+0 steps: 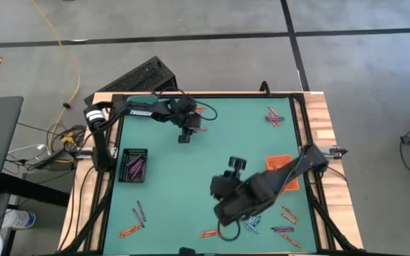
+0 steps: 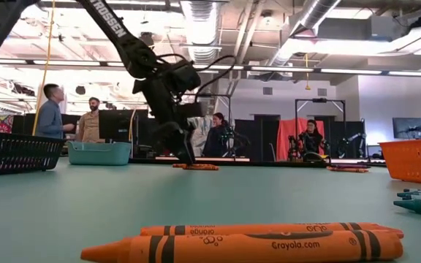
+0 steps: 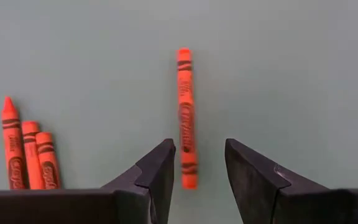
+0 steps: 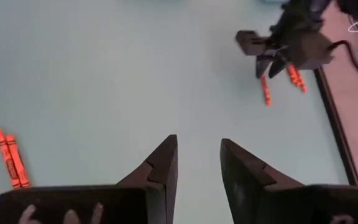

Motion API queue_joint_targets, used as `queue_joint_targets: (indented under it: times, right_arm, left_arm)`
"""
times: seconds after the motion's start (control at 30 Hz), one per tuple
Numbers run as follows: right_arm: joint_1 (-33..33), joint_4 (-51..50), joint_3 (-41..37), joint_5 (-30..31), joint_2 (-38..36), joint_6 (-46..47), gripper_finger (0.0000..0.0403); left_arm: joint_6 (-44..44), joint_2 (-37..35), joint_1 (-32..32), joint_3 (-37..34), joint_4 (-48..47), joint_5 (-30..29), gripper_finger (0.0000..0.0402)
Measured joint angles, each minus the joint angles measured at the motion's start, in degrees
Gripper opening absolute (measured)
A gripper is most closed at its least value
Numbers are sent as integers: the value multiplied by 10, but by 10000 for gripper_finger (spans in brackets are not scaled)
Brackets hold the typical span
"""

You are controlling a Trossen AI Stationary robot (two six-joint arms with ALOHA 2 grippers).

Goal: Sort crayons
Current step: Put the orange crayon into the orange bin

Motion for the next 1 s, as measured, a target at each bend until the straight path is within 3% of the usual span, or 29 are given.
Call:
queue_joint_targets:
  times: [0.27, 0.43, 0.7, 0.9, 1.0]
  right_arm:
    - [30, 0, -1, 8, 35, 24, 117]
    - [32, -1, -43, 27, 30, 65, 117]
    - [32, 0, -105, 18, 28, 119, 117]
    - [34, 0, -137, 18, 28, 155, 117]
    - [37, -1, -160, 18, 27, 182, 117]
  left_arm:
    - [2, 8, 2, 3, 6, -12, 132]
    - [0, 10, 8, 4, -21, 5, 124]
    - [-7, 40, 10, 7, -25, 15, 85]
    - [-20, 43, 9, 17, -28, 10, 19]
    - [-24, 44, 9, 22, -31, 10, 9]
